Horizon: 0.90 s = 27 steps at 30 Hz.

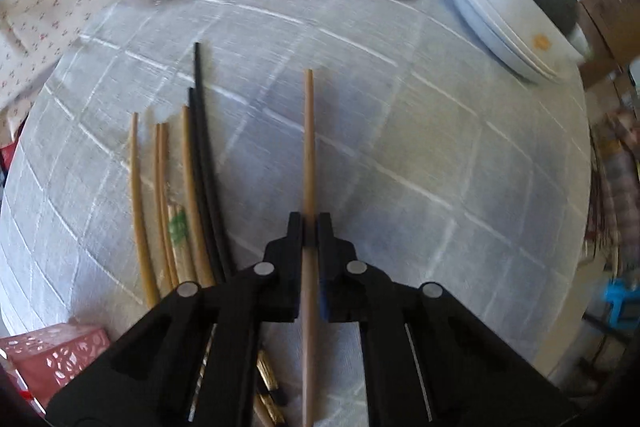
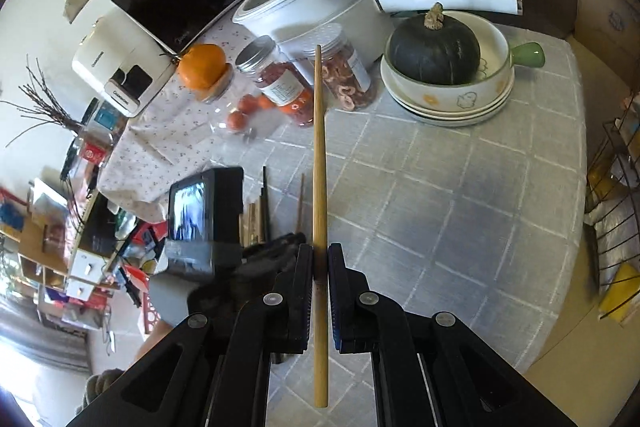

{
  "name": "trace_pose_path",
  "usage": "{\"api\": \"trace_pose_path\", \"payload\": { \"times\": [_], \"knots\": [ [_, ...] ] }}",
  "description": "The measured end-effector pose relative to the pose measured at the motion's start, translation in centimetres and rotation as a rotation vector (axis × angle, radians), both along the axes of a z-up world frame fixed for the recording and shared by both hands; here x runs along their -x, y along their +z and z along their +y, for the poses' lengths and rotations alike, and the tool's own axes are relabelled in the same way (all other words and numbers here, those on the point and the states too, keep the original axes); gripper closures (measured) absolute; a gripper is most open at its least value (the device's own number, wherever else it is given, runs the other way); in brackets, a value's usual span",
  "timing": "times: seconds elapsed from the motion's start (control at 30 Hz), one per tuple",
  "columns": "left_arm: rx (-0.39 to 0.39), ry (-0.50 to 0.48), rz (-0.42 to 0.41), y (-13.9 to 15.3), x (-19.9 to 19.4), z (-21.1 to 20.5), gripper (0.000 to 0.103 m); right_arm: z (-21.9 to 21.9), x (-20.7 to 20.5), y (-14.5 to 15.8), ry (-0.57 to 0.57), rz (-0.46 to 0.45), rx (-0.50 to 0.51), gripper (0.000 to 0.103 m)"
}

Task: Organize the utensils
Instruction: 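Grasp another wooden chopstick with the left gripper and lift it, then lower the chopstick into the pink basket with the left gripper while the right gripper carries its chopstick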

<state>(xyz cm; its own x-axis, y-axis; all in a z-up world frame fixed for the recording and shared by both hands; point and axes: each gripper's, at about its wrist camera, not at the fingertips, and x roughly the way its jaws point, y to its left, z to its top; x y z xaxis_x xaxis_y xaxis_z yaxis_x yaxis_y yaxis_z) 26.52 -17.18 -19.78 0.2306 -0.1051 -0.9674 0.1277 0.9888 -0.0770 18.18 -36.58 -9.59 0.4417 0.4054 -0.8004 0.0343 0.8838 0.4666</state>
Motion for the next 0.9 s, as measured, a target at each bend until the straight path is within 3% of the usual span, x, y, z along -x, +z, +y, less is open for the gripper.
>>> {"api": "trace_pose_path", "payload": {
  "times": [0.13, 0.3, 0.4, 0.53, 0.63, 0.77, 0.9],
  "knots": [
    [0.146, -0.034, -0.141, 4.4, 3.5, 0.8, 0.095, 0.3, 0.2, 1.3, -0.015, -0.055, -0.033, 0.095],
    [0.247, -0.098, -0.351, 10.8, 9.6, 2.7, 0.095, 0.8, 0.7, 2.7, -0.012, -0.107, -0.092, 0.095],
    [0.314, -0.104, -0.491, 14.5, 12.6, 4.8, 0.095, 2.2, 1.0, 3.5, 0.012, -0.133, -0.120, 0.095],
    [0.369, -0.057, -0.742, 19.0, 16.0, 10.2, 0.095, 3.9, 2.2, 6.4, 0.053, -0.263, -0.162, 0.096],
    [0.392, 0.063, -0.835, 20.1, 17.0, 15.1, 0.095, 5.8, 3.9, 8.6, 0.129, -0.380, -0.193, 0.095],
    [0.340, 0.193, -0.909, 19.6, 16.4, 19.9, 0.095, 10.2, 5.6, 9.9, 0.241, -0.467, -0.162, 0.096],
    [0.308, 0.227, -0.960, 18.5, 16.3, 21.5, 0.095, 14.1, 7.1, 10.6, 0.296, -0.523, -0.167, 0.096]
  ]
}}
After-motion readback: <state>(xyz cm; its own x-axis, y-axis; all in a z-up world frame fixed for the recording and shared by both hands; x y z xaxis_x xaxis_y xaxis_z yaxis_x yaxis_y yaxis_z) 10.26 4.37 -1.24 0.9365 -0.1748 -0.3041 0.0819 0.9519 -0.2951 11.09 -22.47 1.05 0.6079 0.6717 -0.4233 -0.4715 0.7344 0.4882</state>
